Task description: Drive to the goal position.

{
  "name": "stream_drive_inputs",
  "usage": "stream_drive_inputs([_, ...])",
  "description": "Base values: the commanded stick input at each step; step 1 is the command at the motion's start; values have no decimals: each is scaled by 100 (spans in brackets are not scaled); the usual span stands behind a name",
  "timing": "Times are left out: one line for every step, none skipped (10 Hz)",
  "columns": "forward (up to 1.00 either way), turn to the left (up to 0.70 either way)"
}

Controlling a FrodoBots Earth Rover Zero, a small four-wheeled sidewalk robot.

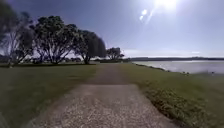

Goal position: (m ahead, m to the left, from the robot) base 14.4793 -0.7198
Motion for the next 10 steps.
stream_drive_inputs([70, 0])
stream_drive_inputs([70, 0])
stream_drive_inputs([70, 0])
stream_drive_inputs([70, 0])
stream_drive_inputs([70, 0])
stream_drive_inputs([70, 0])
stream_drive_inputs([70, 0])
stream_drive_inputs([70, 0])
stream_drive_inputs([70, 0])
stream_drive_inputs([70, 0])
